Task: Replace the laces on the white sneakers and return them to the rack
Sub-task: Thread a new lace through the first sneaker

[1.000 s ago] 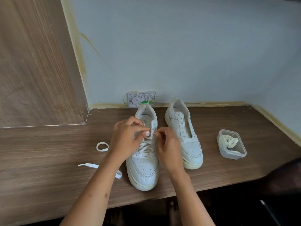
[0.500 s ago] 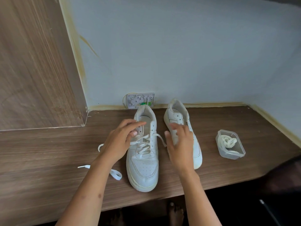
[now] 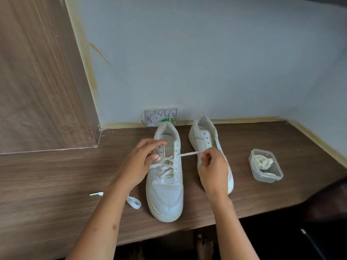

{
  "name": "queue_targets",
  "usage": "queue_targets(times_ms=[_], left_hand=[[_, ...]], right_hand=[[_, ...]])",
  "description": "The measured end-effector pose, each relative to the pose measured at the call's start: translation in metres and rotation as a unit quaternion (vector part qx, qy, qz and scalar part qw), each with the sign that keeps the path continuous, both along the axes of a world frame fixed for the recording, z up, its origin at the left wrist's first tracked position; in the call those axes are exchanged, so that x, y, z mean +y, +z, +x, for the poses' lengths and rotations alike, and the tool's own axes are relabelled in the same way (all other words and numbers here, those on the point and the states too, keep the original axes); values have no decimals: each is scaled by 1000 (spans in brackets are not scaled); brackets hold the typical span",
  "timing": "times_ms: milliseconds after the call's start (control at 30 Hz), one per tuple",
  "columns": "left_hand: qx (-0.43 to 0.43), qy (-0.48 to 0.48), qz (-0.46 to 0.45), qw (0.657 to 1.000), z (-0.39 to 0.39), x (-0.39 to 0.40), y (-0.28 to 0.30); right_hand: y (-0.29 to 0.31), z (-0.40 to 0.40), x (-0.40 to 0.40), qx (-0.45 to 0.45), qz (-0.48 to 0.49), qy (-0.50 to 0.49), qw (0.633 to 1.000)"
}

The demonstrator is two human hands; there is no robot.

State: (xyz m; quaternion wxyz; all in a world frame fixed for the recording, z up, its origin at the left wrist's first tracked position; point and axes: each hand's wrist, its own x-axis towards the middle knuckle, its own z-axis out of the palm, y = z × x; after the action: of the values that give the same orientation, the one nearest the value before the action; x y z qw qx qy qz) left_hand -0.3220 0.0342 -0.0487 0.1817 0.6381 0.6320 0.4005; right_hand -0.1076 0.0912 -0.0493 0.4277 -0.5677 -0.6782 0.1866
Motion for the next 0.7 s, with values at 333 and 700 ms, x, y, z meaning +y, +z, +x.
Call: queue_targets(times_ms=[333, 700], left_hand=[[-20, -14, -3, 1000, 0, -1, 1], [-45, -25, -31, 998, -2, -3, 3]], right_hand=[[0, -21, -13, -30, 33, 181, 982], [5, 9, 2, 59, 7, -69, 996]])
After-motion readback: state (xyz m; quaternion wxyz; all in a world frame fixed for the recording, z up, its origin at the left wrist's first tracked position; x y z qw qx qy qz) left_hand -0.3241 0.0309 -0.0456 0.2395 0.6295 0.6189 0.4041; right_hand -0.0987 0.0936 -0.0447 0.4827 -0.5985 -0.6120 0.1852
